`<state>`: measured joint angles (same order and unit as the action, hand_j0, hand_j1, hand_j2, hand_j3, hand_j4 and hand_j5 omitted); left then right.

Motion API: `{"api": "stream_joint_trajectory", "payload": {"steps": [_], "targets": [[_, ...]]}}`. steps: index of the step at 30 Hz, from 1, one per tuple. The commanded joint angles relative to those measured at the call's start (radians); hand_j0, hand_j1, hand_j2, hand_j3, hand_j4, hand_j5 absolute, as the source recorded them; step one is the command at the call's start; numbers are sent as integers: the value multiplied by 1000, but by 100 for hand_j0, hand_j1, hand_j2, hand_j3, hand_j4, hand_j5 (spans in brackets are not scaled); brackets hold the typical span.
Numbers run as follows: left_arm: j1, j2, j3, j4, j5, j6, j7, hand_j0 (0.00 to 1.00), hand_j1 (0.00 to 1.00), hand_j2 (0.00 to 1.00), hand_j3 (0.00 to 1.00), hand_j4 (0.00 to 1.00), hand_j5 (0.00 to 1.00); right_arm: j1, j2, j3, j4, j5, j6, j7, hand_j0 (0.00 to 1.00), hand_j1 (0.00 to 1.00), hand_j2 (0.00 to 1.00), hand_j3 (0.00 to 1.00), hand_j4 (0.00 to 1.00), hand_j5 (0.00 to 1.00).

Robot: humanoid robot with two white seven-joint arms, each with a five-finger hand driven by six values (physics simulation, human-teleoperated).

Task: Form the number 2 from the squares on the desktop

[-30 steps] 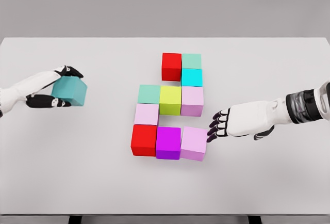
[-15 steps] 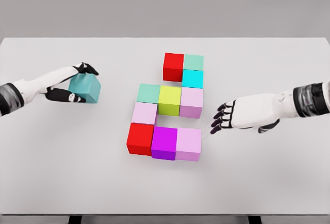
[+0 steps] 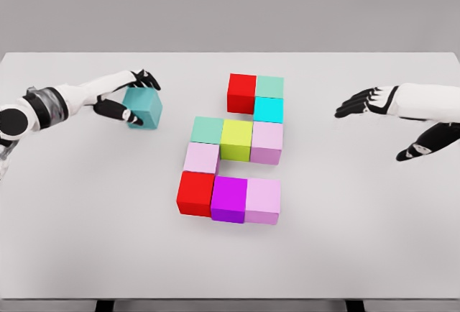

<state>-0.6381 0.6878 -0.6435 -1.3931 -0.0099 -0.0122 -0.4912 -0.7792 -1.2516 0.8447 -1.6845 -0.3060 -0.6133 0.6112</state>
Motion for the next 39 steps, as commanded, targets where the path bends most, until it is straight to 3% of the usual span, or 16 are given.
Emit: {"api": "stream_joint_trajectory", "payload": {"steps": [1,7,11,12,13,14,16,19,24,39], "targets": [[-3,-36,-1,17,-9,44,-13,36,36,36,36,36,36,3,-6,-19,5,-42,2,0,100,100,100,100,100,100],[-48,-82,-8,60,-19,74,-29,34,34,34,34,34,34,58,12,-21,-6,-54,2,0,100,100,100,100,100,100],[-71,-123,-8,97,-38,75,-29,34,34,34,34,34,34,150,41,-27,3,-59,2,0,100,100,100,100,100,100],[-84,-129,-8,105,-47,75,-29,34,34,34,34,34,34,178,86,-48,35,-54,2,0,100,100,100,100,100,100],[-89,-143,-10,118,-47,74,-29,34,34,34,34,34,34,192,110,-73,69,-56,2,0,100,100,100,100,100,100],[-104,-162,-10,140,-61,74,-29,34,34,34,34,34,34,207,127,-171,112,-58,2,0,100,100,100,100,100,100],[-112,-183,-10,158,-71,74,-29,34,34,34,34,34,34,282,155,-280,124,-58,2,0,100,100,100,100,100,100],[-121,-205,-10,169,-76,75,-29,34,34,34,34,34,34,357,251,-371,85,-50,2,0,100,100,100,100,100,100],[-138,-255,-8,217,-99,74,-27,34,34,34,34,34,34,475,256,-535,60,-47,2,0,100,100,100,100,100,100],[-202,-361,-8,325,-148,72,-27,34,34,34,34,34,34,541,256,-542,23,-47,2,0,100,100,100,100,100,100]]}}
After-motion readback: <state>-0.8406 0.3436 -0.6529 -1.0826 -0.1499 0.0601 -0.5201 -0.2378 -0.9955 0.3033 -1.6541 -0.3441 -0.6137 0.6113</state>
